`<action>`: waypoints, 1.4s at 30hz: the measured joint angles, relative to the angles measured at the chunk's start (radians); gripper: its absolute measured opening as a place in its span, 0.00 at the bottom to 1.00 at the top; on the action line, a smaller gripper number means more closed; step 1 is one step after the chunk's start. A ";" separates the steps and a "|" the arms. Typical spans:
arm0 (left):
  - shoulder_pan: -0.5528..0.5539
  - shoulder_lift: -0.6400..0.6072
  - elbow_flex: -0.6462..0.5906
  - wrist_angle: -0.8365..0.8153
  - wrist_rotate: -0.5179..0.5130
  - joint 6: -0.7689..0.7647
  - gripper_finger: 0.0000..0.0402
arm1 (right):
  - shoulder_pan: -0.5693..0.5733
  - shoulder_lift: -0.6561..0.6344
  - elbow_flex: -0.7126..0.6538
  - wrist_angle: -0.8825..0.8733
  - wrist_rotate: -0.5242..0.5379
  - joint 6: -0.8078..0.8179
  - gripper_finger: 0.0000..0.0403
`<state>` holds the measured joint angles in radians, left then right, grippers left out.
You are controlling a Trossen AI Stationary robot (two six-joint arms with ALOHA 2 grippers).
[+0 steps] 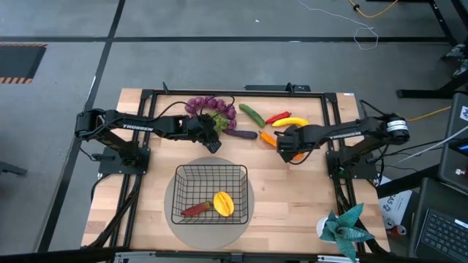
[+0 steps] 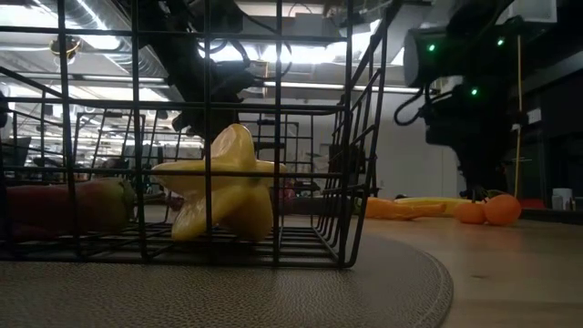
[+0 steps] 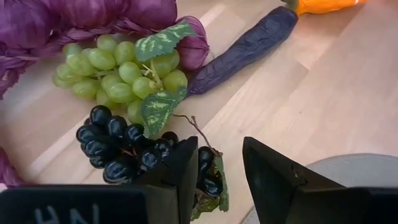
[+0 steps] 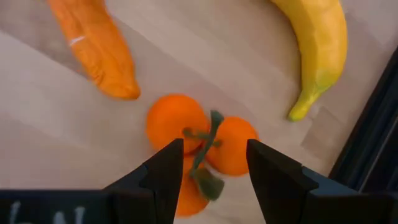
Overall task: Build produce basket
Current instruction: Put the tangerine into the black wire basket
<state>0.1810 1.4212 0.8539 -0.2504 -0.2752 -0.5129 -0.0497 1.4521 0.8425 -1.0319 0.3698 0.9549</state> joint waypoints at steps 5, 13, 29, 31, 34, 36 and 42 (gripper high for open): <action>-0.001 0.000 0.000 0.000 0.000 0.000 0.30 | -0.017 0.051 0.000 0.004 0.003 -0.027 0.44; -0.001 0.000 0.000 0.000 -0.001 0.000 0.30 | -0.033 0.099 0.000 0.011 -0.019 -0.111 0.35; -0.001 0.000 0.000 -0.001 -0.002 0.000 0.30 | -0.017 0.109 0.171 -0.122 -0.077 -0.258 0.02; -0.001 0.000 0.000 -0.001 -0.002 0.000 0.30 | -0.002 0.109 0.240 -0.149 -0.076 -0.269 0.02; -0.002 0.000 0.000 -0.002 -0.002 0.000 0.30 | 0.034 0.109 0.351 -0.169 -0.079 -0.302 0.03; -0.002 0.000 0.000 -0.003 -0.002 0.000 0.30 | 0.072 0.109 0.435 -0.161 -0.084 -0.333 0.03; -0.001 0.000 0.000 -0.005 -0.002 0.000 0.30 | 0.236 0.108 0.692 -0.099 -0.137 -0.445 0.02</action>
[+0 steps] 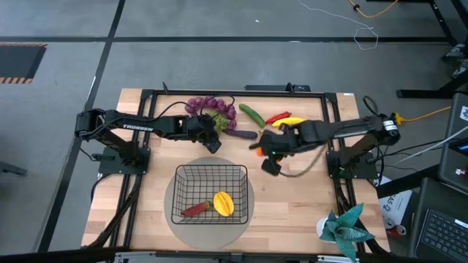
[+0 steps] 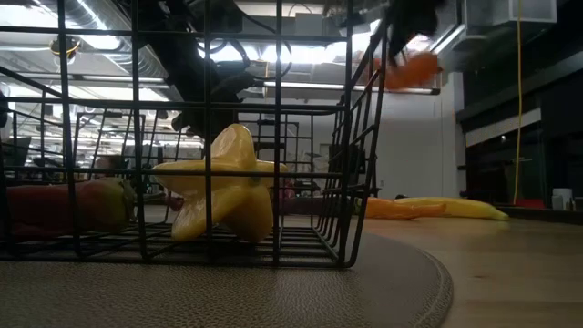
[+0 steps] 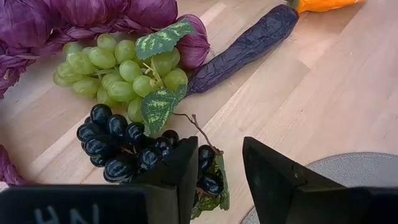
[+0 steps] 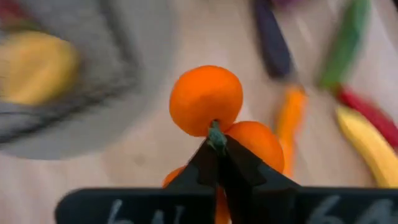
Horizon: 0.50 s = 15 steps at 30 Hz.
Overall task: Build produce basket
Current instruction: Put the tangerine into the black wire basket
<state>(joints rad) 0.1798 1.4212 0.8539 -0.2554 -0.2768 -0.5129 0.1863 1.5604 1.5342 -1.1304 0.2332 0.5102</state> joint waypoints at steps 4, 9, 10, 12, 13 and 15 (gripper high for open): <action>0.000 0.000 0.000 0.000 0.000 0.000 0.30 | 0.117 0.000 0.116 0.090 0.000 -0.071 0.03; 0.000 0.000 0.000 0.000 0.000 0.000 0.30 | 0.231 -0.001 0.132 0.325 0.000 -0.203 0.03; 0.000 0.000 0.000 0.000 0.000 0.000 0.30 | 0.246 0.002 0.128 0.361 0.000 -0.230 0.03; 0.000 0.000 0.000 0.000 0.000 0.000 0.30 | 0.267 0.015 0.126 0.411 0.013 -0.269 0.03; 0.000 0.000 0.000 0.000 0.000 0.000 0.30 | 0.275 0.025 0.124 0.424 0.035 -0.281 0.03; 0.000 0.000 0.000 0.000 0.000 0.000 0.30 | 0.283 0.050 0.123 0.442 0.099 -0.286 0.03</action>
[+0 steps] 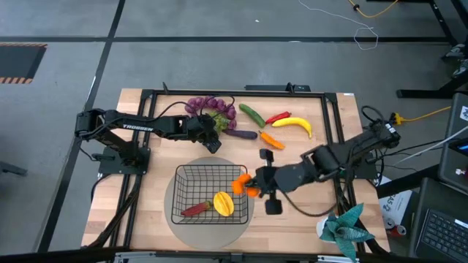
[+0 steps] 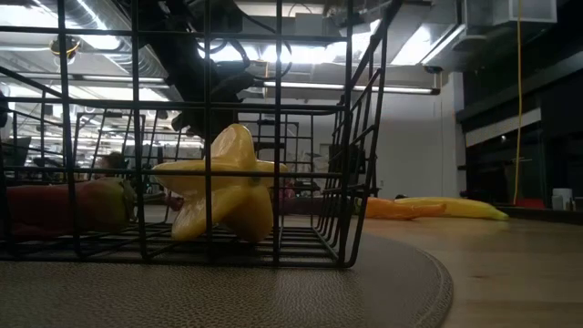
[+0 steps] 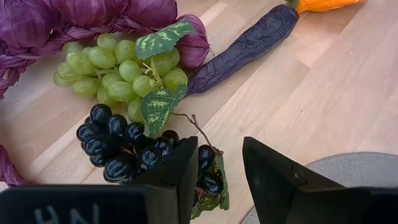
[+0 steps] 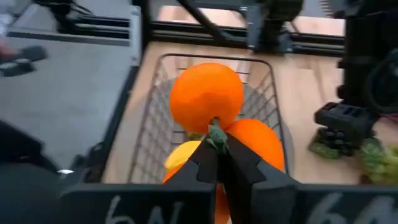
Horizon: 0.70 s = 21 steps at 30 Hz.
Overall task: Build produce basket
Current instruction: Put the tangerine into the black wire basket
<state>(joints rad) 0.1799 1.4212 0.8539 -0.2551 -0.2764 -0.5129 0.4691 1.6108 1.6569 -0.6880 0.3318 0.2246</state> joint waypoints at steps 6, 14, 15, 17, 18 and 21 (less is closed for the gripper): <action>0.000 0.000 0.000 0.000 0.000 0.000 0.30 | -0.003 0.102 -0.001 0.016 0.061 0.001 0.03; 0.000 0.000 0.000 -0.008 0.000 0.012 0.30 | -0.002 0.150 -0.001 0.019 0.057 0.001 0.04; 0.000 0.000 0.000 -0.008 0.000 0.014 0.30 | -0.002 0.149 -0.001 0.023 0.058 0.001 0.04; 0.000 0.000 0.000 -0.008 0.000 0.014 0.30 | -0.002 0.146 -0.001 0.045 0.059 -0.001 0.04; 0.000 0.000 0.000 -0.008 0.000 0.014 0.30 | -0.002 0.146 -0.001 0.058 0.059 -0.003 0.04; 0.000 0.000 0.000 -0.008 0.000 0.013 0.30 | -0.002 0.145 -0.001 0.116 0.059 -0.047 0.04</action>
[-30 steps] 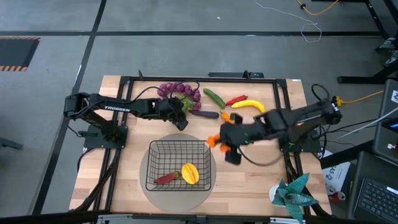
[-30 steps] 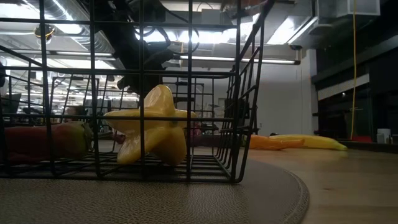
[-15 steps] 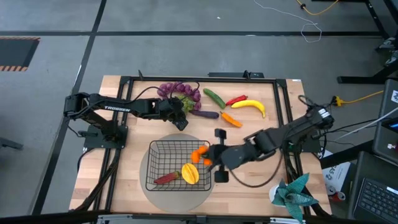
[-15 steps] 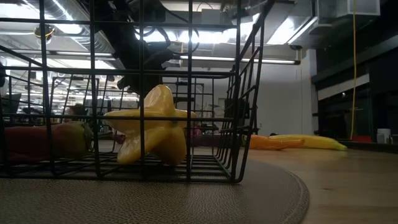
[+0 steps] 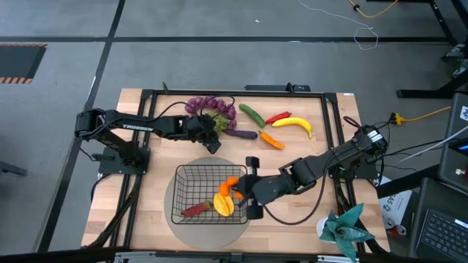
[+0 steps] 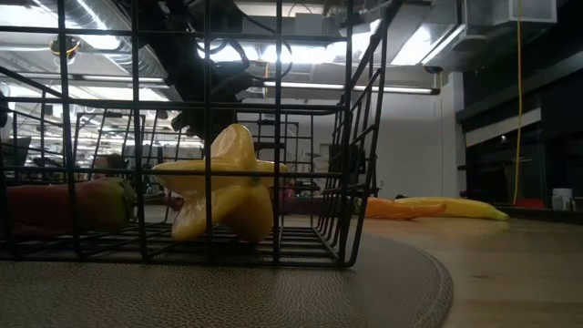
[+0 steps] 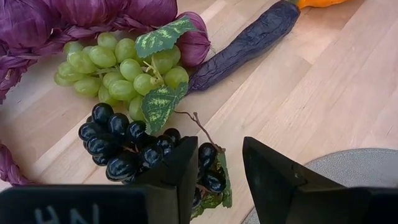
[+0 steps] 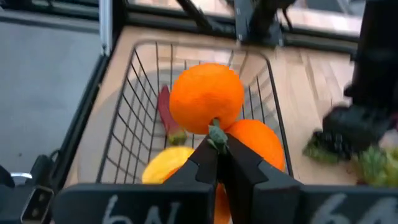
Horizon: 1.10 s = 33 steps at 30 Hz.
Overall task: Build produce basket
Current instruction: Put the tangerine into the black wire basket, then put the black grapes into the black wire basket
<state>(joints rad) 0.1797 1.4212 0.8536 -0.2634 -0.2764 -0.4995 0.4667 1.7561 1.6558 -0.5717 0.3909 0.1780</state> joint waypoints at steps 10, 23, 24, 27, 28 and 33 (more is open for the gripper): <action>0.000 0.000 0.000 0.000 0.000 0.000 0.30 | 0.000 0.000 0.000 0.103 -0.020 -0.186 0.08; 0.000 0.000 0.000 0.000 0.000 -0.001 0.30 | -0.006 -0.001 0.000 0.105 -0.025 -0.161 0.42; 0.000 0.000 0.000 0.000 0.000 -0.001 0.30 | -0.006 -0.001 0.000 0.105 -0.025 -0.140 0.43; 0.000 0.000 0.000 0.000 0.000 -0.001 0.30 | -0.006 -0.013 0.000 0.095 -0.015 -0.105 0.45; 0.000 0.000 0.000 0.000 0.000 -0.001 0.30 | -0.005 -0.023 0.000 0.085 -0.005 -0.106 0.45; 0.000 0.000 0.000 -0.001 0.000 0.008 0.30 | -0.005 -0.098 0.001 0.009 0.008 -0.102 0.45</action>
<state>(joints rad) 0.1799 1.4212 0.8536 -0.2642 -0.2764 -0.4911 0.4614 1.6582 1.6569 -0.5622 0.3992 0.0755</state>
